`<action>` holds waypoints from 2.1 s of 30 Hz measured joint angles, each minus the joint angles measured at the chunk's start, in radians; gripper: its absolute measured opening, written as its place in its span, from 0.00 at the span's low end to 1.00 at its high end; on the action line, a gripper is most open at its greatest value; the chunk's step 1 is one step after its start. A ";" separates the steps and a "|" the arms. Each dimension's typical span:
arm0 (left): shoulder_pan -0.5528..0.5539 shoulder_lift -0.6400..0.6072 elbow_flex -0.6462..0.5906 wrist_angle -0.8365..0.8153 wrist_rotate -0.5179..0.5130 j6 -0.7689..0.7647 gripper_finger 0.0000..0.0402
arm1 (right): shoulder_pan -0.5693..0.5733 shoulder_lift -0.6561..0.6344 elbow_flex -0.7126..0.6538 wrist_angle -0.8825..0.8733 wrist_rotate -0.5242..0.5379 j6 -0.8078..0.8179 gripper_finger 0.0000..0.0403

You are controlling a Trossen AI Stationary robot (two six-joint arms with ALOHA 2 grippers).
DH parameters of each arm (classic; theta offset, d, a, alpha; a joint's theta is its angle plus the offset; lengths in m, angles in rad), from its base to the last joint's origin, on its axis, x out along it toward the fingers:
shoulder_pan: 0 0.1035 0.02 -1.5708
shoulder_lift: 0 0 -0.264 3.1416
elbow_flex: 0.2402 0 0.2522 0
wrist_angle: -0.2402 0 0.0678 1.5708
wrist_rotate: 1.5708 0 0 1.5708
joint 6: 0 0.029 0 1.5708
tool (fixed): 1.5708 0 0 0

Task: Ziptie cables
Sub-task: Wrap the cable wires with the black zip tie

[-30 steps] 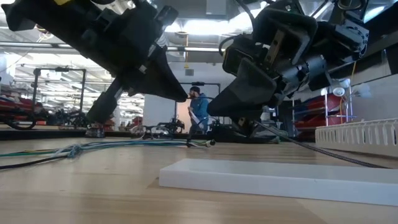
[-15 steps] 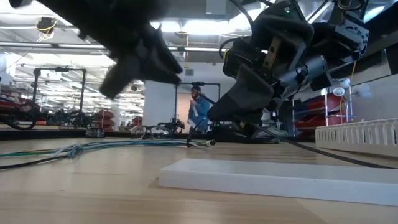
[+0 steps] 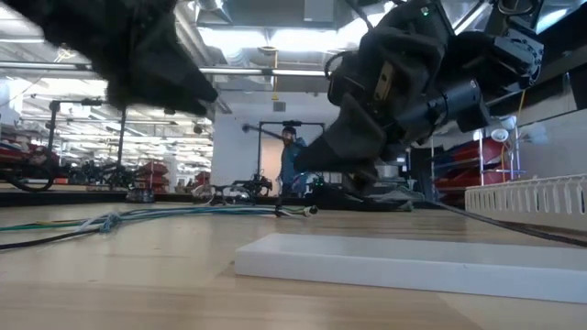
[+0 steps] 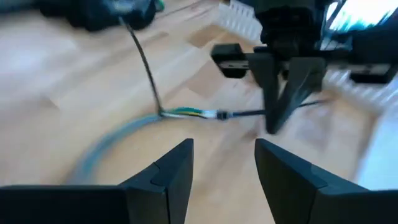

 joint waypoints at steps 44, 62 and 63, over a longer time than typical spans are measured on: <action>0.168 0.496 -0.170 1.422 0.057 0.286 0.25 | 0.032 0.000 0.001 0.178 0.344 0.048 0.00; 0.117 0.495 -0.209 1.355 0.021 0.309 0.25 | 0.034 -0.001 0.001 0.039 0.480 -0.062 0.00; 0.114 0.495 -0.213 1.355 0.019 0.291 0.25 | 0.035 -0.001 0.001 0.030 0.496 -0.067 0.00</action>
